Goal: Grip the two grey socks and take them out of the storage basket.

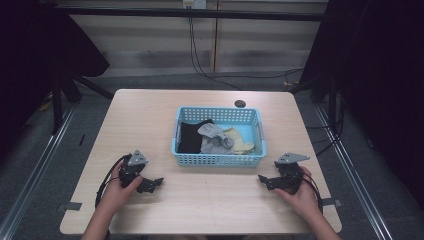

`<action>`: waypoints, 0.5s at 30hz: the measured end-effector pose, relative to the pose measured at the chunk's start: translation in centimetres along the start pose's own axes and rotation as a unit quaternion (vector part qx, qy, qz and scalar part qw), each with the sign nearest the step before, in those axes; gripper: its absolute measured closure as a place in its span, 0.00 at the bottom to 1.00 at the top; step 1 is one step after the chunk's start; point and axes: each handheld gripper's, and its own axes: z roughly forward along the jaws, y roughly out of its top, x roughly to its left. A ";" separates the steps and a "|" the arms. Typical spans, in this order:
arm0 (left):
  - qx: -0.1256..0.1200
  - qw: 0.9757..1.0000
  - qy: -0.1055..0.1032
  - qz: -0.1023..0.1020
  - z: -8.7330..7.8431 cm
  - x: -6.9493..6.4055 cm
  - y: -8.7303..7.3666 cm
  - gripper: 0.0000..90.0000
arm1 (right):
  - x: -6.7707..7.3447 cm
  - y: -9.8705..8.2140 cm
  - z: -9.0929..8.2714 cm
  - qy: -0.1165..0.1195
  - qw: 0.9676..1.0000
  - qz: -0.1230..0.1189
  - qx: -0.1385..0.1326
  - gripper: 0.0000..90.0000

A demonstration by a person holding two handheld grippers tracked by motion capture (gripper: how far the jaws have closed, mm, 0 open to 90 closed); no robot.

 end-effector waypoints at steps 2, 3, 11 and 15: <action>0.001 1.000 0.000 0.001 0.0 0.0 0.0 0.00 | 0.0 0.0 0.0 0.000 1.000 0.000 0.000 0.14; 0.000 1.000 -0.001 0.001 0.0 0.0 0.0 0.00 | 0.0 0.0 0.0 0.001 1.000 0.001 0.000 0.14; 0.003 1.000 -0.003 0.004 -0.1 0.1 0.0 0.00 | -0.3 1.3 -0.4 0.020 0.998 0.010 0.063 0.17; 0.003 1.000 -0.003 0.004 -0.1 0.1 0.0 0.00 | -0.6 3.0 -1.2 0.044 0.991 -0.004 0.123 0.18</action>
